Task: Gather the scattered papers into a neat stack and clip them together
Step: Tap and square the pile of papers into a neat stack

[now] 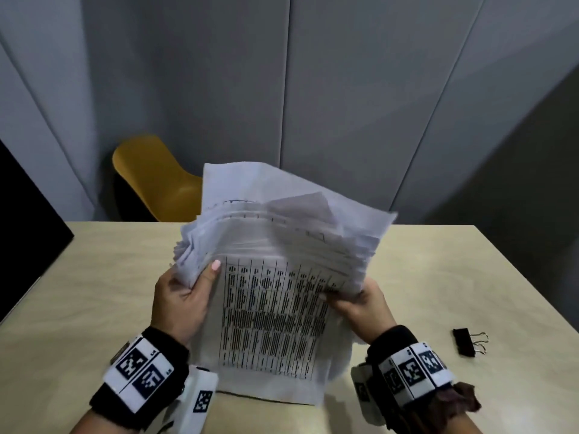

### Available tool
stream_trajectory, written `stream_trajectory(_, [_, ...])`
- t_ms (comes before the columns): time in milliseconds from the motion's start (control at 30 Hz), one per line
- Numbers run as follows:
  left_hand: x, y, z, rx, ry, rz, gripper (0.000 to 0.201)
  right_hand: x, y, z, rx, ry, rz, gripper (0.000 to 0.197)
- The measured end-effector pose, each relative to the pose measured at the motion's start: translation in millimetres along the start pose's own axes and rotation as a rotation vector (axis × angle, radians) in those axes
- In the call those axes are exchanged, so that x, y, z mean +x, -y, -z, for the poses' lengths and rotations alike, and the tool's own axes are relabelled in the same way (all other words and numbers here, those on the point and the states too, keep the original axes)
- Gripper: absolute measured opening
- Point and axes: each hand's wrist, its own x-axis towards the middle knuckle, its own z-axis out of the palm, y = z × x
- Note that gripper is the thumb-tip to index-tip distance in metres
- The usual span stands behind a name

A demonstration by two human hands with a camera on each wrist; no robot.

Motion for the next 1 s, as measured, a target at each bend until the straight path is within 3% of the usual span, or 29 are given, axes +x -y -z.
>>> stream_trajectory(67, [2, -5, -3, 0.001, -0.002, -0.081, 0.016, 0, -6, -7, 0.008, -0.109, 0.045, 0.002])
stream_trajectory(167, [2, -12, -5, -0.026, 0.024, -0.177, 0.019, -4, -1, -20, 0.091, -0.220, 0.056, 0.030])
stream_trajectory(233, [-2, -14, -6, -0.036, 0.060, -0.209, 0.033, -6, 0, -20, 0.148, -0.194, 0.033, 0.020])
stream_trajectory(300, [-6, -10, -5, -0.055, 0.092, -0.175, 0.059, -8, -1, -18, 0.155, -0.170, 0.019, 0.022])
stream_trajectory(400, [-8, -5, -2, -0.138, 0.138, -0.076, 0.084, -6, 0, -16, 0.108, -0.177, -0.029, 0.056])
stream_trajectory(533, [1, 4, 5, -0.192, 0.168, -0.096, 0.101, -1, 0, -20, 0.177, -0.151, -0.068, 0.050])
stream_trajectory(667, [3, 21, 17, -0.187, 0.207, -0.071, 0.121, 2, 1, -17, 0.209, -0.138, -0.107, 0.059])
stream_trajectory(867, [-3, 23, 8, -0.174, 0.276, -0.068, 0.116, 1, 19, -25, 0.183, -0.064, -0.071, 0.067])
stream_trajectory(1000, [4, 23, 9, -0.217, 0.237, -0.046, 0.115, 3, 23, -20, 0.268, -0.165, -0.039, 0.057])
